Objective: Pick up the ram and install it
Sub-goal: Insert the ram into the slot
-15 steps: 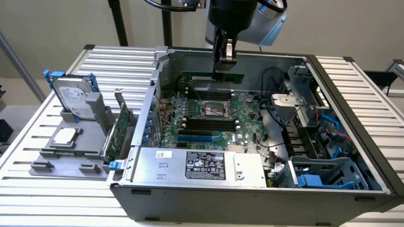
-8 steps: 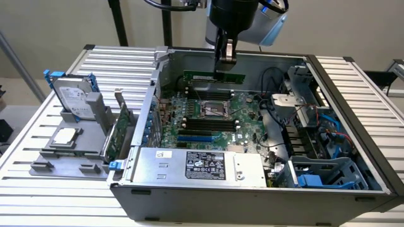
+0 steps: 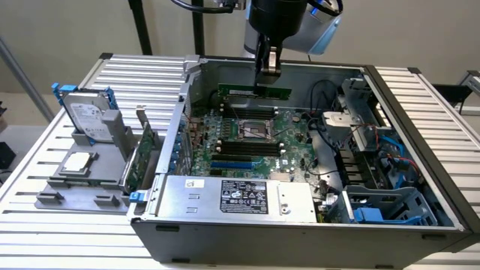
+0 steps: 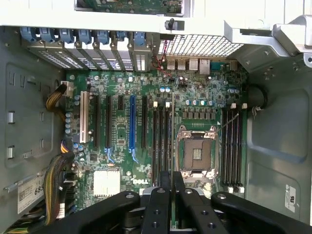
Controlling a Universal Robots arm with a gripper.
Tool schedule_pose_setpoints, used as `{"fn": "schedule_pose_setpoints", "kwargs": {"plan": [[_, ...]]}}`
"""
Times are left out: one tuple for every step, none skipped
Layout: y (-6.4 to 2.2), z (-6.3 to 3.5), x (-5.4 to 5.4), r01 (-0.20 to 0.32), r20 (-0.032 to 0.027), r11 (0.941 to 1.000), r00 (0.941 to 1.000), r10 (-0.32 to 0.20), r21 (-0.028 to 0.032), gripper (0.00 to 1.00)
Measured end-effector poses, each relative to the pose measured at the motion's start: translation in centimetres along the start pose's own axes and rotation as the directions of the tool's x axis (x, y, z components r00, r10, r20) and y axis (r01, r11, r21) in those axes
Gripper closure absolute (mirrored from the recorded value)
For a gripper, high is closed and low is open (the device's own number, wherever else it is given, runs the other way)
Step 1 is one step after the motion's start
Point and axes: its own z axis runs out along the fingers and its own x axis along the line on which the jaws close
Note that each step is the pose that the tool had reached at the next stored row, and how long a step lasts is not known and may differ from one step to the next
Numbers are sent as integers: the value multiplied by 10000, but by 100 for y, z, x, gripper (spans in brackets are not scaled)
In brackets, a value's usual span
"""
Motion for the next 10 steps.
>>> {"fn": "schedule_pose_setpoints", "kwargs": {"plan": [[0, 0, 0, 0, 0, 10000, 10000, 0, 0, 87], [0, 0, 0, 0, 0, 10000, 10000, 0, 0, 87], [0, 0, 0, 0, 0, 10000, 10000, 0, 0, 87], [0, 0, 0, 0, 0, 10000, 10000, 0, 0, 87], [0, 0, 0, 0, 0, 10000, 10000, 0, 0, 87], [0, 0, 0, 0, 0, 10000, 10000, 0, 0, 87], [0, 1, 0, 0, 0, 10000, 10000, 0, 0, 87], [0, 4, 0, 0, -1, 10000, 10000, 0, 0, 87], [-1, 14, 1, 0, 0, 10000, 10000, 0, 0, 87], [-2, 33, 2, 1, 1, 10000, 10000, -1, 10, 87]]}}
